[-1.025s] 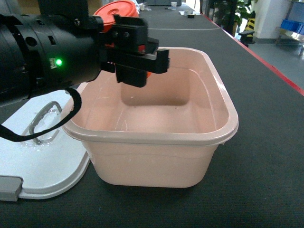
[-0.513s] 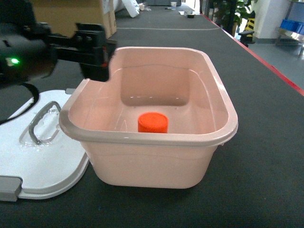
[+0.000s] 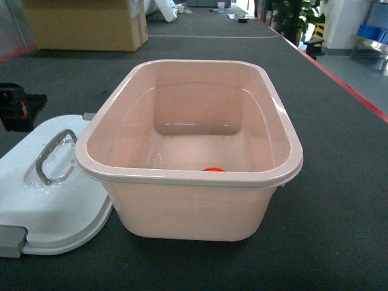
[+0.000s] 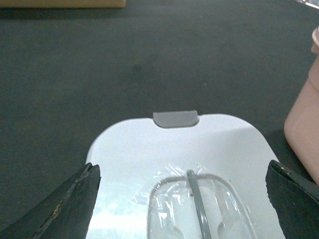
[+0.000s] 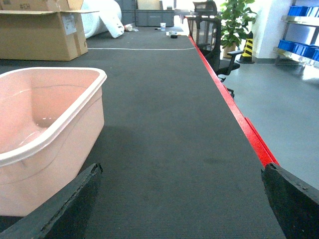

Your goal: Pick capacitor and pack into box

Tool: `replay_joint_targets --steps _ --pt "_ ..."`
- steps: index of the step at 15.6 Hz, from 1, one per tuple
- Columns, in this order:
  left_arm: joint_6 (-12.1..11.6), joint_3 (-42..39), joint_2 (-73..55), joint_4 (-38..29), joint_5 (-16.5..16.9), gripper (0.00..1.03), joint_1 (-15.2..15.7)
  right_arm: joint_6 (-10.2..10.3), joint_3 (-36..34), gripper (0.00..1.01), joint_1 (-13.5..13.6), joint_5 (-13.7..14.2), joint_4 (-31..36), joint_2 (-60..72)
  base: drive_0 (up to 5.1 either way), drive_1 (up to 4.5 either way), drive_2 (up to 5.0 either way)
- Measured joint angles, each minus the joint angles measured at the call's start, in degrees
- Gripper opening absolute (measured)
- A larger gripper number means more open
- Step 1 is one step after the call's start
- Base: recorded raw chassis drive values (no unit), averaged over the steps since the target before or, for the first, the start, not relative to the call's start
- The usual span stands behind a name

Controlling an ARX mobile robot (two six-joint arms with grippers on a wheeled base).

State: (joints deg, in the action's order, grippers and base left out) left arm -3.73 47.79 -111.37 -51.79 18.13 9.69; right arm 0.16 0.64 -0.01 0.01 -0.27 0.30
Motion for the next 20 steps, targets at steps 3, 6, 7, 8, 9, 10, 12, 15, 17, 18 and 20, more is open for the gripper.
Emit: replay_joint_targets --steps 3,6,7,8,9,10,12,15,17,18,20 --pt "-0.8 0.8 -5.5 -0.6 3.0 0.98 0.2 0.0 0.0 0.98 0.0 0.0 0.0 0.0 0.0 0.0 0.0" --pt "-0.3 0.9 -10.9 -1.0 6.1 0.98 -0.6 0.0 0.0 0.98 0.0 0.0 0.0 0.0 0.0 0.0 0.0" --pt "0.2 0.9 -11.2 -1.2 6.3 0.98 -0.8 0.0 0.0 0.98 0.0 0.0 0.0 0.0 0.0 0.0 0.0" --pt "0.3 0.9 -11.3 -1.6 6.4 0.98 -1.1 0.0 0.0 0.98 0.0 0.0 0.0 0.0 0.0 0.0 0.0" --pt "0.3 0.9 -11.5 -1.9 6.4 0.98 -1.4 0.0 0.0 0.98 0.0 0.0 0.0 0.0 0.0 0.0 0.0" --pt "0.3 1.0 -13.6 -1.8 6.3 0.98 -1.7 0.0 0.0 0.98 0.0 0.0 0.0 0.0 0.0 0.0 0.0" --pt "-0.5 1.0 -14.5 -2.3 5.2 0.9 -2.4 0.0 0.0 0.98 0.0 0.0 0.0 0.0 0.0 0.0 0.0" --pt "-0.9 1.1 -15.3 -2.8 4.1 0.67 -2.8 0.0 0.0 0.98 0.0 0.0 0.0 0.0 0.0 0.0 0.0" --pt "-1.2 1.1 -15.4 -3.8 3.3 0.44 -3.0 0.0 0.0 0.98 0.0 0.0 0.0 0.0 0.0 0.0 0.0" --pt "-1.3 1.1 -15.4 -4.1 3.0 0.34 -3.1 0.0 0.0 0.98 0.0 0.0 0.0 0.0 0.0 0.0 0.0" --pt "-1.8 1.1 -15.4 -4.9 2.9 0.11 -3.7 0.0 0.0 0.98 0.0 0.0 0.0 0.0 0.0 0.0 0.0"
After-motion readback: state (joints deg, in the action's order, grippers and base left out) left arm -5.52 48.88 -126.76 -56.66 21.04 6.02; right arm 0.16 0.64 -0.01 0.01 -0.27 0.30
